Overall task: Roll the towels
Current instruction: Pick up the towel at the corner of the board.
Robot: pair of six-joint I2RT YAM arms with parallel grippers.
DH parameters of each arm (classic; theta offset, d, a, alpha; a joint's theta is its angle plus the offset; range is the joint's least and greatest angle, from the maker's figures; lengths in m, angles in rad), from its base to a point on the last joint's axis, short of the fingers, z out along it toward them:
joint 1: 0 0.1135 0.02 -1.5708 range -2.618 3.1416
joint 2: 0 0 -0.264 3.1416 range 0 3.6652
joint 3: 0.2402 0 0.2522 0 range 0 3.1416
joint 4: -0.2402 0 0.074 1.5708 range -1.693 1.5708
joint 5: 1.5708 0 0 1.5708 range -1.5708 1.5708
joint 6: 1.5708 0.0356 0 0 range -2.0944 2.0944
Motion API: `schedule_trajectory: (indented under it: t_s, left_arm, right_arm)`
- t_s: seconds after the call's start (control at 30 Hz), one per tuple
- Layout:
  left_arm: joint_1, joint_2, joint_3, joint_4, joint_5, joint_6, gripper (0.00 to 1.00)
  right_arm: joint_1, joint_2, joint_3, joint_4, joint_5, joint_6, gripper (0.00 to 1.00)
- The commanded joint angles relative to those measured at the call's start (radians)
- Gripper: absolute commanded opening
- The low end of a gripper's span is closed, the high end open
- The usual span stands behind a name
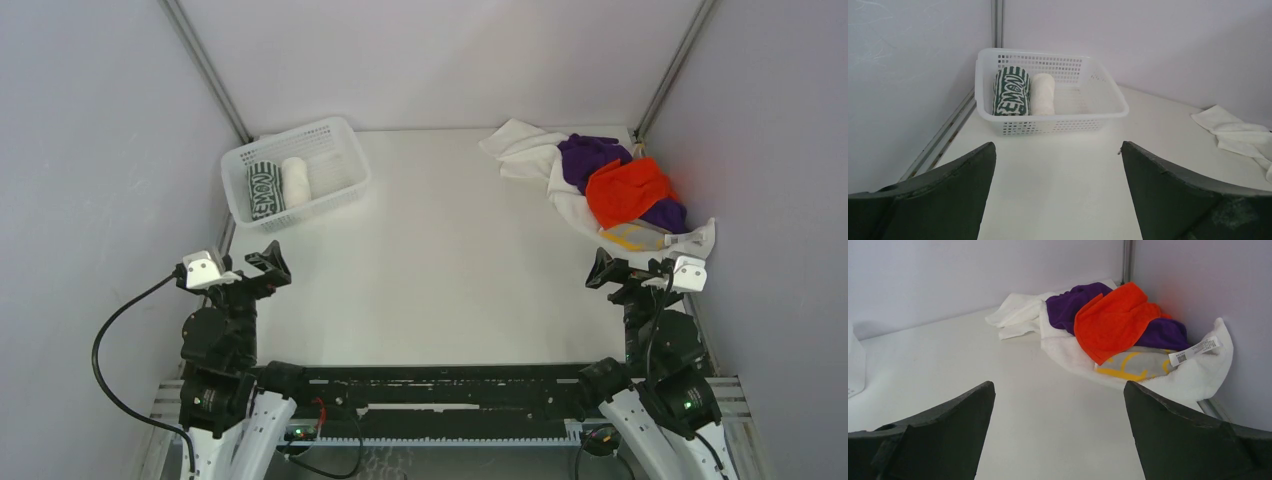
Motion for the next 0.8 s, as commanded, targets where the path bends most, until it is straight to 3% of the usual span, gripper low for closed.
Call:
schedule_trajectory:
  t_s: [0.0, 0.2, 0.33, 0.63, 0.77]
  left_arm:
    - [-0.002, -0.002, 0.002, 0.039, 0.021, 0.002, 1.00]
    - [-0.004, -0.034, 0.001, 0.028, -0.012, -0.003, 1.00]
    - [-0.006, -0.053, 0.002, 0.018, -0.043, -0.005, 1.00]
    - [-0.090, -0.058, -0.012, 0.032, -0.083, -0.005, 1.00]
    - [-0.123, -0.081, -0.014, 0.029, -0.104, 0.003, 1.00]
  right_arm:
    - [-0.009, -0.006, 0.007, 0.042, -0.003, -0.013, 1.00]
    - [-0.009, 0.033, 0.018, 0.048, -0.013, -0.004, 1.00]
    - [-0.010, 0.141, 0.060, 0.027, -0.051, 0.022, 1.00]
    - [-0.021, 0.579, 0.281, -0.056, -0.049, 0.011, 0.98]
    - [-0.116, 0.773, 0.294, -0.016, -0.012, -0.021, 0.95]
